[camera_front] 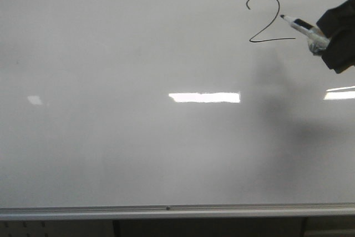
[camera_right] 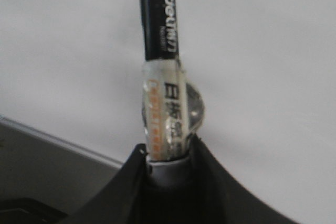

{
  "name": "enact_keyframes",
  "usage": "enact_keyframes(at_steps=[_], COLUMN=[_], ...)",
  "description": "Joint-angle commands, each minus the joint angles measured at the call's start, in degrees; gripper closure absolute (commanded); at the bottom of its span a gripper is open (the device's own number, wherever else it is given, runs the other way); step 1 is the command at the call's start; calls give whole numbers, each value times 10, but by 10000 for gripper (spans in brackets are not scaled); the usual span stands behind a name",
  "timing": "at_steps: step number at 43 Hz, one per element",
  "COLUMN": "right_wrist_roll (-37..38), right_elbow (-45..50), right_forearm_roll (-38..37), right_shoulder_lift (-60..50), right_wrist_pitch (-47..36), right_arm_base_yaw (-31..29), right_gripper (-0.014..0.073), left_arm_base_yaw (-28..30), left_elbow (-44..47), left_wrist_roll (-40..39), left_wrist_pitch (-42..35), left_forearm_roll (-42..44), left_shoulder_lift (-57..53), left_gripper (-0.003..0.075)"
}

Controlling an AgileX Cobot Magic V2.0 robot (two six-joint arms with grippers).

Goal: Write number 2 on whiteboard

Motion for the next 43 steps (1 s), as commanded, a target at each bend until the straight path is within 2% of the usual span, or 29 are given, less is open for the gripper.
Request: enact_keyframes(at_steps=[1,5,8,16,22,28,36,43], right_wrist_roll=[-46,-104,-142,-207,-236,-244,-244,-244], right_elbow=[-25,-49,-70,-110,-120,-120,-120,-120], right_forearm_roll=[4,5,8,51,84,102,104,104], right_shoulder_lift=[-64,-95,-108,-116,-116,-116,-116,-116], right_wrist_pitch=[57,161,237,347,370,373,373,373], right_arm_base_yaw=[44,100,133,201,228,232,232,232], right_gripper=[609,609,609,609,609,609,609,609], left_arm_base_yaw=[1,-10,-33,-130,-214,-278,-329,-346], left_elbow=[-23,-41,-54,-81,-102,-120,-141,-162], left_wrist_roll=[74,182,235,293,331,334,334,334], left_wrist_pitch=[-26,17,46,61,47,32,5,-15], left_forearm_roll=[-67,-164,-210,-227,-227,-226,-225,-225], left_shoulder_lift=[12,38,60,105,142,184,243,286], left_gripper=[246,246,246,246,246,246,246,246])
